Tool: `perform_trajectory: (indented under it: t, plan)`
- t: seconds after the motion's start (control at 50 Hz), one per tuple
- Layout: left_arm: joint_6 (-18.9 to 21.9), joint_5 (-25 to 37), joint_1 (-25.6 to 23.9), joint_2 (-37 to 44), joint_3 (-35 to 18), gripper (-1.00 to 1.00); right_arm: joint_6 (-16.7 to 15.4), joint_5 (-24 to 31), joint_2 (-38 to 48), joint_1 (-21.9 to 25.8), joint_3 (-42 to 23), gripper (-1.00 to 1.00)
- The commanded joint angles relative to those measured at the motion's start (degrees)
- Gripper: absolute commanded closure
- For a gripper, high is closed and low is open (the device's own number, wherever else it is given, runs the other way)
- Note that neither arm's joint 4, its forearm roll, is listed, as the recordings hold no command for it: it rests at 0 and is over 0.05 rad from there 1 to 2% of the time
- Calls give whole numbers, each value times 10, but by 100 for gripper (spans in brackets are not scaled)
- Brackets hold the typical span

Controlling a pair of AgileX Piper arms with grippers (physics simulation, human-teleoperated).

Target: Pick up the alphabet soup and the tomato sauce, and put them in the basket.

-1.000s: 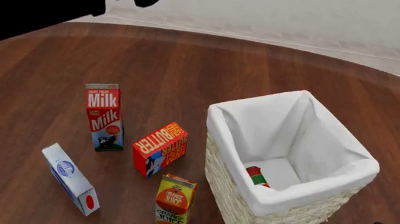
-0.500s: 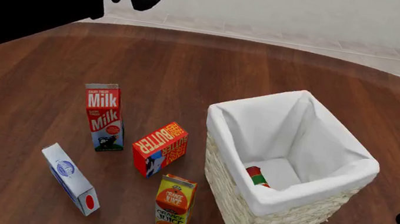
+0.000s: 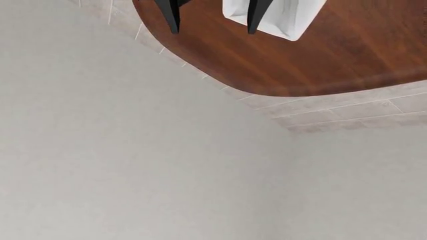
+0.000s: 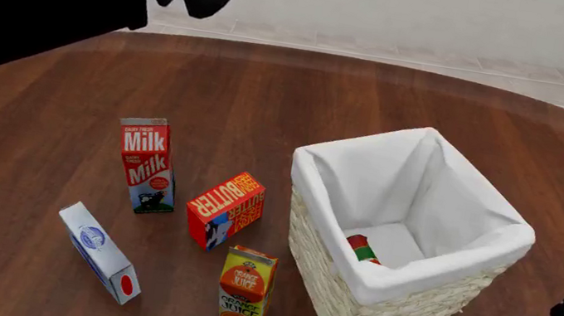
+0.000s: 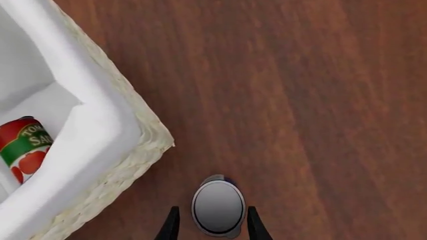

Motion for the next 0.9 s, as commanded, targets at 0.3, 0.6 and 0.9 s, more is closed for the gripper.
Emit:
perform_trajectory:
  t: [0.3, 0.6, 0.9]
  plan:
    - [-4, -5, 3, -3, 8, -100, -12, -47, 42, -11, 11, -100]
    - [-5, -8, 4, -6, 13, -100, -16, -63, 56, -16, 19, -100]
    - [-7, -10, 7, -7, 16, -100, -16, -82, 68, -18, 32, -100]
